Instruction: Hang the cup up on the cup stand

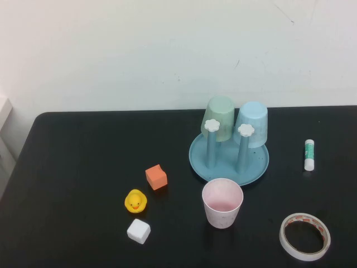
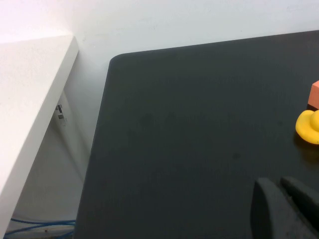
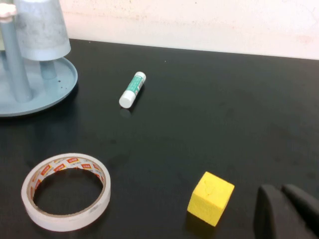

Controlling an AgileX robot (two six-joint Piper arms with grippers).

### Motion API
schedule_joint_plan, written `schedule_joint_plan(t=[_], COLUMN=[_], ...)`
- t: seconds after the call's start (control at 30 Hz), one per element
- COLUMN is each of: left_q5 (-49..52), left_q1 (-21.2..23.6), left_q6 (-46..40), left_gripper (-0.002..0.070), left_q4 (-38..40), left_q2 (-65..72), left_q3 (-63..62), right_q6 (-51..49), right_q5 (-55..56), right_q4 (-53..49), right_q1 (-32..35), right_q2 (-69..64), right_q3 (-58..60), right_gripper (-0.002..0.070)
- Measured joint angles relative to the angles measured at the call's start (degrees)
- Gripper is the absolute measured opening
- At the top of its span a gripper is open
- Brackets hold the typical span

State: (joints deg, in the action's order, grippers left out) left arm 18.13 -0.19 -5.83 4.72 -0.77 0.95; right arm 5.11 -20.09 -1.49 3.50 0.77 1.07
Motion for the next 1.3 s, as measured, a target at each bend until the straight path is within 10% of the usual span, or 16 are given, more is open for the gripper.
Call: schedule_joint_plan(t=[1.3], left_q5=[0.10], left_q1=[0.00], left_q6=[0.12], left_gripper=[-0.0001], left_q4=[0.00], left_q2=[0.00], left_q3=[0.00], right_q6=[-1.16], right_q5=[0.00], right_q4=[0.00], right_q1=[0.00], right_q2=[0.00], right_q3=[0.00], right_gripper=[-0.0001])
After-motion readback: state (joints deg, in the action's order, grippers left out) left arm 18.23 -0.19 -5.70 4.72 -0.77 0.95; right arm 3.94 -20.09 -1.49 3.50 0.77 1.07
